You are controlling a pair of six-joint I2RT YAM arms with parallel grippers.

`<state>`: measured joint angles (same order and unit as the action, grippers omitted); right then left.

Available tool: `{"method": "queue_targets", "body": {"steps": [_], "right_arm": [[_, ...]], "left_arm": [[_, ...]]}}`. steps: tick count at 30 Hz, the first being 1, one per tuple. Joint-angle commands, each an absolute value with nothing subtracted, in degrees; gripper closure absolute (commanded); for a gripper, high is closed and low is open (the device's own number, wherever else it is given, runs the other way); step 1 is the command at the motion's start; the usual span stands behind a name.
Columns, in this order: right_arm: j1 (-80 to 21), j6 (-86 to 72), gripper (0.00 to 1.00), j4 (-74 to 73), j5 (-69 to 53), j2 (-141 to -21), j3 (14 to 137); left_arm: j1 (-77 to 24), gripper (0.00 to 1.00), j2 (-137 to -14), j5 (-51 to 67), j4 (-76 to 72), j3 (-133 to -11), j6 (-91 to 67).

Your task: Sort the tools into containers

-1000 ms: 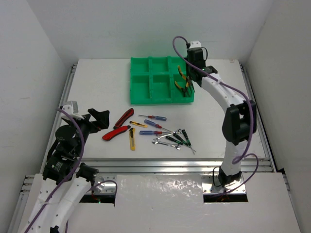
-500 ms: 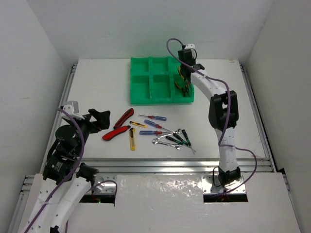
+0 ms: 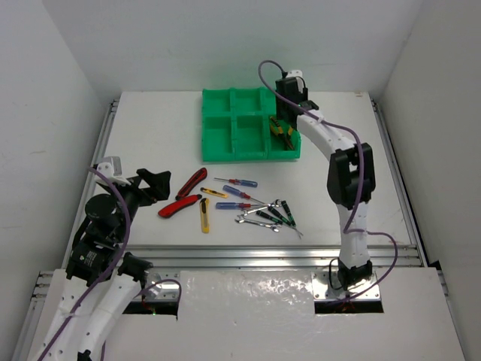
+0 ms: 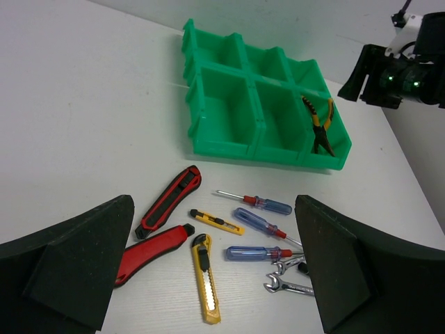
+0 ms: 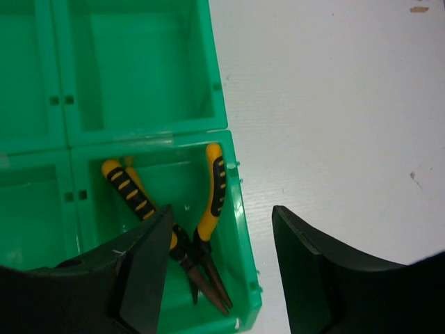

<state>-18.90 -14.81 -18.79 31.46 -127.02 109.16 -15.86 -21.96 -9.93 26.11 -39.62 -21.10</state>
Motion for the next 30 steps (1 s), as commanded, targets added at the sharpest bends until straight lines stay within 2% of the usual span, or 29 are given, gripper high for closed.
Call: {"method": "queue_targets", "body": {"steps": [1, 3, 7, 9, 15, 18, 23, 30], "right_arm": [[-19.25, -18.01, 0.42, -18.89, 28.76, -117.17, 106.1], [-19.34, -19.94, 0.42, -19.86, 26.81, -114.27, 103.11], [-20.56, -21.44, 0.39, -18.99, 19.45, -101.91, 88.12], [-21.27, -21.18, 0.25, -19.07, 14.62, -97.93, 80.82], [-26.81, -16.61, 0.25, -31.19, 6.07, -91.67, 71.82], [-30.05, -17.4, 0.29, -33.74, 6.24, -89.83, 66.82], [-30.94, -20.48, 0.53, -31.74, 5.19, -84.47, 56.72], [-31.02, -20.48, 0.57, -30.41, 2.03, -87.45, 51.86]], "left_arm": [[-16.61, 0.0, -21.8, -9.49, 23.47, -39.46, -20.3], [-16.61, 0.0, -21.88, -9.58, 23.47, -39.46, -20.3], [-16.61, 0.0, -22.06, -9.84, 23.55, -39.55, -20.3], [-16.61, 0.0, -22.24, -10.02, 23.64, -39.64, -20.3], [-16.52, 0.0, -22.32, -11.42, 24.08, -39.73, -20.65], [-16.52, 0.0, -22.5, -11.43, 24.08, -39.73, -20.65], [-16.52, 0.0, -23.03, -11.51, 24.26, -39.81, -20.65], [-16.52, 0.0, -23.47, -11.34, 24.26, -39.81, -20.65]]}}
